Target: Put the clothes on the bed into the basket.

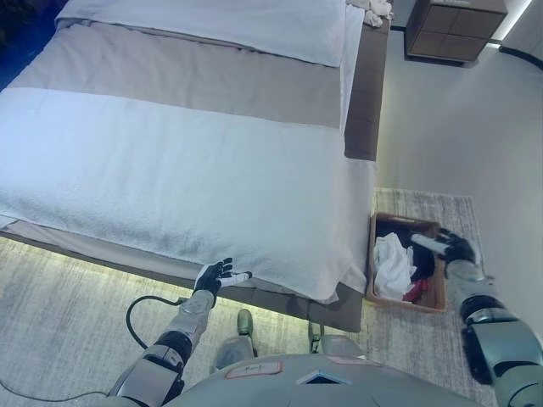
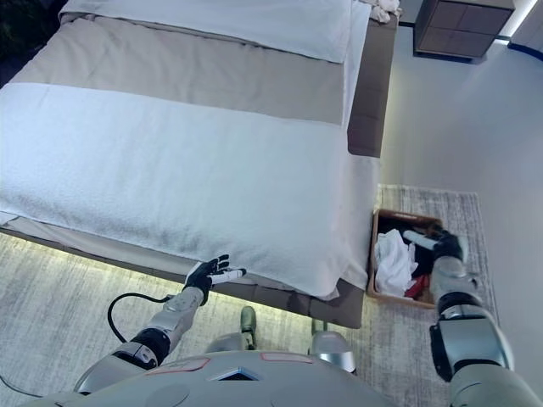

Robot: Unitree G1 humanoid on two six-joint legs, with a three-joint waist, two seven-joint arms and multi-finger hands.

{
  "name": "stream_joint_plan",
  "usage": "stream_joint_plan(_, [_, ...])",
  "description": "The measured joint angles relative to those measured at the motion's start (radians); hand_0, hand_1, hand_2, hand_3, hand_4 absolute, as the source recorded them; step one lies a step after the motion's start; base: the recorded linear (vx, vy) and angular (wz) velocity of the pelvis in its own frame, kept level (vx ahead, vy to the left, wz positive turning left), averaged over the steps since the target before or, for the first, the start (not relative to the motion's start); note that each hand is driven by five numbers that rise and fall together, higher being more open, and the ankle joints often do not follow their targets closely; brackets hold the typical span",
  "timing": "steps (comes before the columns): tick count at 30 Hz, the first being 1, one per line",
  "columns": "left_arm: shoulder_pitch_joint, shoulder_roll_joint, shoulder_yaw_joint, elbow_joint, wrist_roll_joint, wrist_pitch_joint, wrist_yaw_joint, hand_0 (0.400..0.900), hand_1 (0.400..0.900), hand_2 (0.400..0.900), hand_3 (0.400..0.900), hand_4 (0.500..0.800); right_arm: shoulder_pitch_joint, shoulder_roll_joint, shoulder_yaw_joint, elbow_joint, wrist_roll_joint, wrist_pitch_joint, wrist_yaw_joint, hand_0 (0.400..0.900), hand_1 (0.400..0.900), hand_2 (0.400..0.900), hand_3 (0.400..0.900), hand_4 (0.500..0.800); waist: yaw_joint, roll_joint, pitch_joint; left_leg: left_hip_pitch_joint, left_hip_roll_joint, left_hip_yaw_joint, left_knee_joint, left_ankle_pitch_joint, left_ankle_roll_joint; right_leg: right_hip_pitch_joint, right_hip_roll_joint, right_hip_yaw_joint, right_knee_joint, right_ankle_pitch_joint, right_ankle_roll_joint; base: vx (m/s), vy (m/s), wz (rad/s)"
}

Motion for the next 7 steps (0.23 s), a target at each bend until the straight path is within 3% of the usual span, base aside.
stream_joint_plan(7, [0.003,0.002,0.019,0.001,0.022,-0.001,0.01,0.9,0.9,0.9,0.9,0.8,0.09,0.106,0.041,-0.084,-0.024,-0.018,-0.003,0.9,0.9,0.9,0.9,0.8,0.0,-0.014,-0.003,0.002,-0.001,0.003,-0.001,-0.001,-0.001,-0.001,-0.002,0.005,0.0,0.0,0.0,0.0,0.013,-0.04])
